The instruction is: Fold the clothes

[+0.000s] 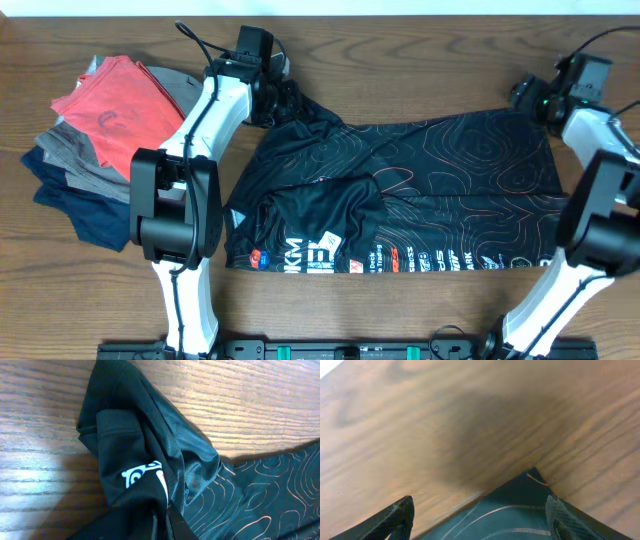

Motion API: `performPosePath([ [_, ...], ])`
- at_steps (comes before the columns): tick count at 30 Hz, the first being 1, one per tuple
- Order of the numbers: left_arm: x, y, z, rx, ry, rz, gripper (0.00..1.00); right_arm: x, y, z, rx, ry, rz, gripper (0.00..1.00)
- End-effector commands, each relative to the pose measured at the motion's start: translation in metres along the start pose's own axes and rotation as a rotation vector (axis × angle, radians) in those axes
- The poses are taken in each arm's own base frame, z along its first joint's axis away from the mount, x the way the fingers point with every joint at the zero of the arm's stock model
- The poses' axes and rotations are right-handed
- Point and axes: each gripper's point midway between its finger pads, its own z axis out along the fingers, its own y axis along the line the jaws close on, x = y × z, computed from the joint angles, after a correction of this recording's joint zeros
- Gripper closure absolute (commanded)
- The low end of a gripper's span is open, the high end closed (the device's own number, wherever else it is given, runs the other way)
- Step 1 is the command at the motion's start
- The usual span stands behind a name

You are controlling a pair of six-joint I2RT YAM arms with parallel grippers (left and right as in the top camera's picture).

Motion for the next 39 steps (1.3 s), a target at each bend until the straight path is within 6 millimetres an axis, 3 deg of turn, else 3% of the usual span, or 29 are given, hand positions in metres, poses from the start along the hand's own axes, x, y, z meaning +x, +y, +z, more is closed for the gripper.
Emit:
performPosePath([
  [1,0.003,0.0,0.001,-0.001,0.01,-0.002,0.94,0.011,-0.017,0.02,0.077,0.011,0.053,0.18],
  [5,0.003,0.0,0.001,-0.001,0.01,-0.002,0.94,0.013,-0.031,0.025,0.148,0.001,0.052,0.17],
  [12,0.002,0.004,0.001,-0.023,0.001,-0.002,0.94,0.013,-0.035,0.025,0.165,-0.002,0.048,0.22],
  [17,0.002,0.004,0.001,-0.026,0.004,-0.003,0.94,0.015,-0.032,0.025,0.164,0.005,0.044,0.48],
  [21,0.003,0.005,0.001,-0.027,0.007,-0.005,0.94,0.016,-0.028,0.026,0.159,0.003,0.038,0.53],
  [26,0.006,0.006,0.001,-0.031,0.017,-0.009,0.94,0.02,-0.031,0.03,0.196,0.003,0.028,0.52],
  [32,0.007,0.006,0.001,-0.033,0.023,-0.011,0.94,0.042,-0.04,0.045,0.24,0.051,0.018,0.52],
  [35,0.007,0.006,0.001,-0.034,0.023,-0.011,0.94,0.049,-0.042,0.049,0.245,0.066,0.022,0.62],
  [39,0.007,0.006,0.001,-0.034,0.023,-0.011,0.94,0.05,-0.043,0.05,0.247,0.07,0.021,0.84],
])
